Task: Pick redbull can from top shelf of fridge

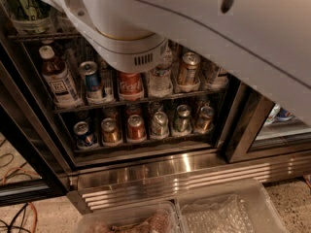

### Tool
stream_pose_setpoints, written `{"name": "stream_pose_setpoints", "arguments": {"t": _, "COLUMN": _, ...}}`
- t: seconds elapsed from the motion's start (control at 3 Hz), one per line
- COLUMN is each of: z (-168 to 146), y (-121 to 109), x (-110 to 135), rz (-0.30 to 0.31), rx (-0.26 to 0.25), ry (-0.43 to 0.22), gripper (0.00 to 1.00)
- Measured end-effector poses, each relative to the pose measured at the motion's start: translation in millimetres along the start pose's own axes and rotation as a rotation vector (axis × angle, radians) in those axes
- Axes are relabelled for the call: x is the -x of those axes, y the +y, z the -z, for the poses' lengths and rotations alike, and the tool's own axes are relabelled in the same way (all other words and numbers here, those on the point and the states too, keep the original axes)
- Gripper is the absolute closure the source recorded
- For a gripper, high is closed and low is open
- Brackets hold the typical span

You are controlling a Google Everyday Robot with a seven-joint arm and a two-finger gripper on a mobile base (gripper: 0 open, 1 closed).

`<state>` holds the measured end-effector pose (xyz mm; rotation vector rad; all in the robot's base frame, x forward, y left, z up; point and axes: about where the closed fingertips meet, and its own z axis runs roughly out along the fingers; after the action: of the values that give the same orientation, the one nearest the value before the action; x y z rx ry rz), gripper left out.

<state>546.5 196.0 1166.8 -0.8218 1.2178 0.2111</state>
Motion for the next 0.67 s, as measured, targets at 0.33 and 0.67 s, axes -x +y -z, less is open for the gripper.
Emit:
{"name": "stream_pose_setpoints", "arguments": {"t": 0.33, "z": 22, "y": 17, "x": -8, "rz": 0.034, "rx": 0.030, "ry": 0.027, "gripper": 1.00}}
{"name": "stream_pose_setpoints", "arguments": {"t": 0.67, "z": 51, "y": 43, "x": -54, "rz": 0.013, "rx": 0.064, "ry": 0.130, "gripper": 1.00}}
